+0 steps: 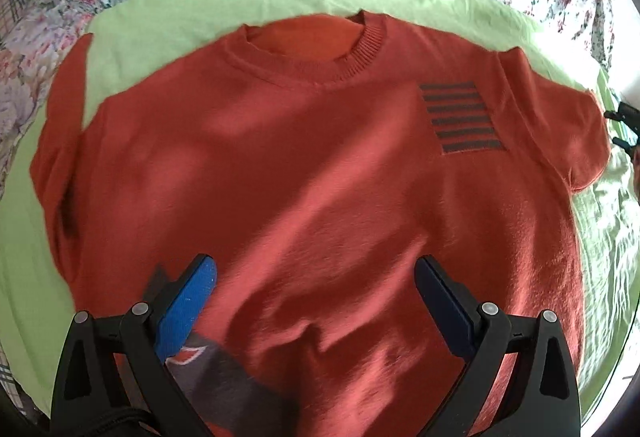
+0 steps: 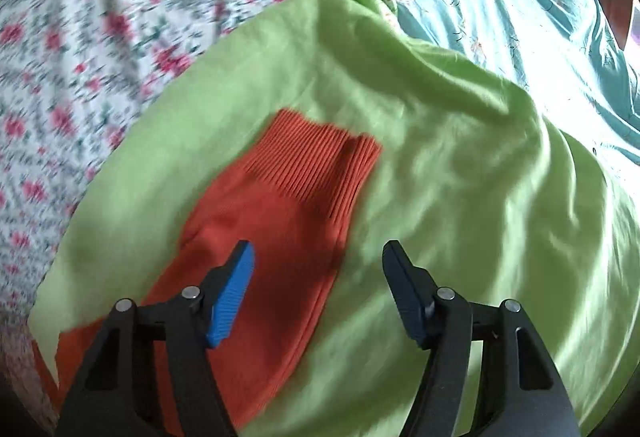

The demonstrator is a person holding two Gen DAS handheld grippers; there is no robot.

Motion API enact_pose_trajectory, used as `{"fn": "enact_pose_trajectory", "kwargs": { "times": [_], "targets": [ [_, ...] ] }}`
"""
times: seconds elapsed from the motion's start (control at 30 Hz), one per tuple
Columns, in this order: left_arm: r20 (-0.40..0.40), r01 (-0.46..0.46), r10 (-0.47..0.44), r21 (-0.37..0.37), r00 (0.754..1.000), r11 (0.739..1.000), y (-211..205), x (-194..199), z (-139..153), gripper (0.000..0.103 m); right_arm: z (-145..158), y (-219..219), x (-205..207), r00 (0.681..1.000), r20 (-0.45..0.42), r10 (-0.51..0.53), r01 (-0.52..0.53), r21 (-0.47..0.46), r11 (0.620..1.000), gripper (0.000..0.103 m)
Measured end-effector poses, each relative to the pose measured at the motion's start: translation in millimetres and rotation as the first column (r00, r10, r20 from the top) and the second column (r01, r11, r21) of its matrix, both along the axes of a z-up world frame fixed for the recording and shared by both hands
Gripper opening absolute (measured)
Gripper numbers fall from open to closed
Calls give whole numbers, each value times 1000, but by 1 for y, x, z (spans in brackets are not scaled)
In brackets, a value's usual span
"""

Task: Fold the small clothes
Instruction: 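Move the right gripper to the sweater's sleeve cuff and grasp it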

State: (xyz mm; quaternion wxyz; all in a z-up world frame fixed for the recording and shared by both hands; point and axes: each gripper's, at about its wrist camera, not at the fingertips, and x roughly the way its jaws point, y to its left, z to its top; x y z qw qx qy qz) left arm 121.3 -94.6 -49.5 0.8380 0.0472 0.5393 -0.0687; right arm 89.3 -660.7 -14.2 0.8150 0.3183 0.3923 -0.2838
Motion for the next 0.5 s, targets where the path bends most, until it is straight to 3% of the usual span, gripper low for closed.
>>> {"fn": "enact_pose_trajectory", "kwargs": {
  "times": [0.1,0.23,0.37,0.5],
  "targets": [
    [-14,4,-4,-5,1000,1000,-13,9,-4,100,-10,-28,9,1000,22,-22,21,28,999,60],
    [-11,10,-10,-25,1000,1000,-25,20,-5,100,-15,-38,22,1000,25,15,-16,30,999,10],
    [3,18,-17,-45,1000,999,-27,30,-4,100,8,-17,15,993,105,51,-56,43,997,9],
    [7,13,-13,-63,1000,998,-17,35,-3,100,47,44,7,964,204,172,-184,46,982,9]
  ]
}}
